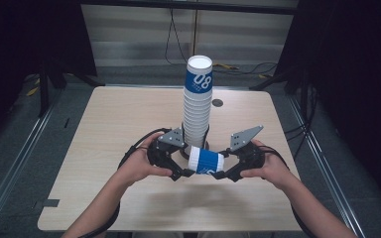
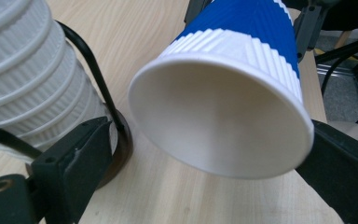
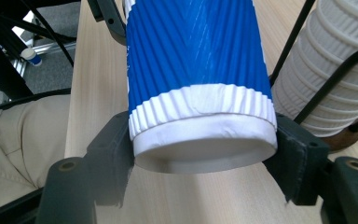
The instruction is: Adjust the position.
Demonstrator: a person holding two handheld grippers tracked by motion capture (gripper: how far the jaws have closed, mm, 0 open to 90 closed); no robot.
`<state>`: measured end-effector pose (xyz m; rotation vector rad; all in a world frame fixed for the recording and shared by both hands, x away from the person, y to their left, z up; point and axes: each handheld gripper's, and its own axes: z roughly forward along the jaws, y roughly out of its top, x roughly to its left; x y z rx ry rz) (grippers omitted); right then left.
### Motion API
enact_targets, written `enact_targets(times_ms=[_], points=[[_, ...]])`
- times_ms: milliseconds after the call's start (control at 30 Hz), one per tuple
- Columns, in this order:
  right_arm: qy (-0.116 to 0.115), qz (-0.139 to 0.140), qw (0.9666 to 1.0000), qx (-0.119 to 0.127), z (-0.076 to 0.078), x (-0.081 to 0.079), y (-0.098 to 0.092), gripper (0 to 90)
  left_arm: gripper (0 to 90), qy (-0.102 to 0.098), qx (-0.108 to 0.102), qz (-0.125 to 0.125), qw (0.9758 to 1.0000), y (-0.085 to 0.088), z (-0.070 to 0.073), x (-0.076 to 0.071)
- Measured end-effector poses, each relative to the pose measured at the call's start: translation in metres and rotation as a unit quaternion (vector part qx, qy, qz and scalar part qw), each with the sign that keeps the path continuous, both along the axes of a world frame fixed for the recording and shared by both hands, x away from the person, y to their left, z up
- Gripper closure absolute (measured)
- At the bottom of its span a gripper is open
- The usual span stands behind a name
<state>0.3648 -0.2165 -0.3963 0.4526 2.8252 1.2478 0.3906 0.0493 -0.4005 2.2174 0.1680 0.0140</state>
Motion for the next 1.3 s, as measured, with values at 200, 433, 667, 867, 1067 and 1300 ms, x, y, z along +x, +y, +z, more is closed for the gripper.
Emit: enact_targets(times_ms=[200, 433, 667, 867, 1067, 1300], points=[[0.0, 0.01, 0.9999, -0.007, 0.002, 0.0, 0.005, 30.1, 5.1, 0.002, -0.006, -0.013, 0.9999, -0.003, 0.0, 0.0], [-0.002, 0.021, 0.9997, -0.012, 0.003, 0.001, 0.012, 30.1, 12.9, -0.003, -0.014, -0.03, 0.9995, -0.004, 0.004, -0.001], [-0.002, 0.021, 0.9998, -0.001, 0.002, 0.002, 0.011, 30.1, 13.0, 0.007, -0.018, -0.028, 0.9994, -0.002, 0.004, -0.001], [-0.003, 0.023, 0.9997, -0.002, 0.001, 0.001, 0.012, 30.1, 14.2, 0.01, -0.004, -0.028, 0.9996, -0.002, 0.006, -0.003], [-0.002, 0.019, 0.9997, 0.015, -0.002, 0.001, 0.011, 29.7, 15.2, 0.007, 0.001, -0.027, 0.9996, -0.002, 0.01, -0.002], [-0.006, 0.012, 0.9997, 0.019, -0.004, 0.001, 0.012, 28.1, 17.3, 0.013, 0.011, -0.027, 0.9995, -0.001, 0.016, -0.002]])
